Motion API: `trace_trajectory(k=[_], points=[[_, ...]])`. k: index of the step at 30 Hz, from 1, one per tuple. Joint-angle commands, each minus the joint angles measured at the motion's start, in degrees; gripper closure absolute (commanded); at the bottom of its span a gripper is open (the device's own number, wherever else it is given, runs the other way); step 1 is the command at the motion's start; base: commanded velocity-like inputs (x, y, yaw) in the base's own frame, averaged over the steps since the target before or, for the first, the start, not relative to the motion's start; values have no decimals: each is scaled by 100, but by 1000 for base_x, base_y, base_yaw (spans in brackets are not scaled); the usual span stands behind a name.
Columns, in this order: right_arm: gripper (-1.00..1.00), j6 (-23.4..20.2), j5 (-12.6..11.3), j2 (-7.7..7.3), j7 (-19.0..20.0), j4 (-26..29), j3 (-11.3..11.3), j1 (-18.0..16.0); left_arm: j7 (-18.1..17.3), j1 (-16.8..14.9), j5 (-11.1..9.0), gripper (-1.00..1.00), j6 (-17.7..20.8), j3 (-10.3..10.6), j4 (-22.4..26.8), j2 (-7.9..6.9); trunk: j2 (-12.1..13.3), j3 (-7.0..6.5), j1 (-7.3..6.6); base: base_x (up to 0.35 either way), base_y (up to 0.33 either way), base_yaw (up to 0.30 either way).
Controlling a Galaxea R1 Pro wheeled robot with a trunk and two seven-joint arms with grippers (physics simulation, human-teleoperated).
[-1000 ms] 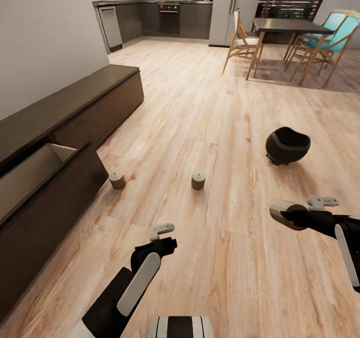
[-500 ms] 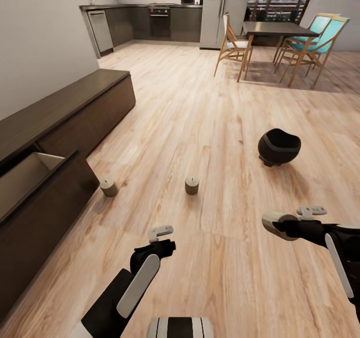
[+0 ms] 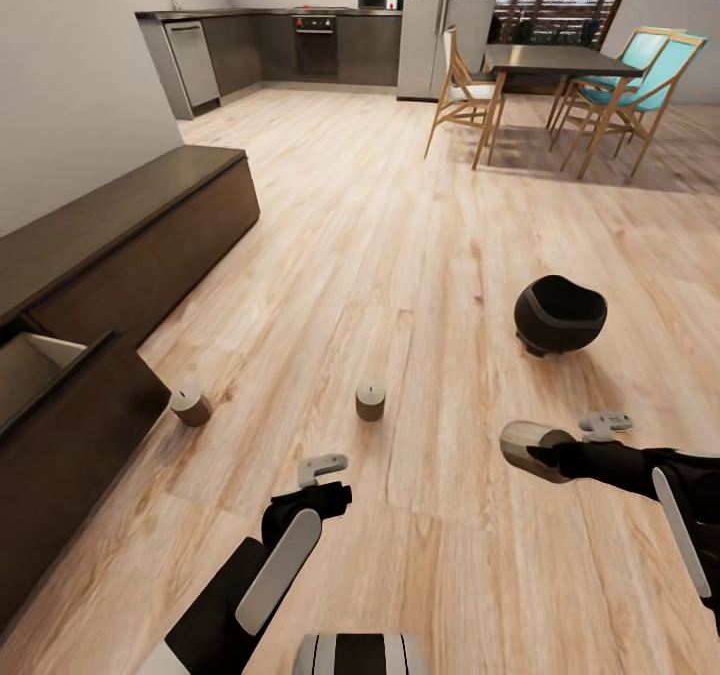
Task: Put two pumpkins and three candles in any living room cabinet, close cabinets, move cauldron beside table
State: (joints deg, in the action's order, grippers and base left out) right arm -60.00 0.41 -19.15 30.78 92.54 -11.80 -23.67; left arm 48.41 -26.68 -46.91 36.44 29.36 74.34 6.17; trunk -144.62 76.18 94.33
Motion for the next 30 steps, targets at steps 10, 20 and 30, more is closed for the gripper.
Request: trace_trajectory(k=[10,20,30], points=[[100,0,66,28,712,-6,339,-4,-14,-4,-33,-100,3,-10,-32,-30,0,0,0,334,-151,-119],[100,0,71,34,736,-8,810,-6,-2,10,-43,-100,217,-20,-27,-54,0,0,0,336,69,-275],[100,0,80,36,736,-16,1218,-6,-240,38,-20,-100,360,-47,-19,-192,0,0,0,294,199,-56]])
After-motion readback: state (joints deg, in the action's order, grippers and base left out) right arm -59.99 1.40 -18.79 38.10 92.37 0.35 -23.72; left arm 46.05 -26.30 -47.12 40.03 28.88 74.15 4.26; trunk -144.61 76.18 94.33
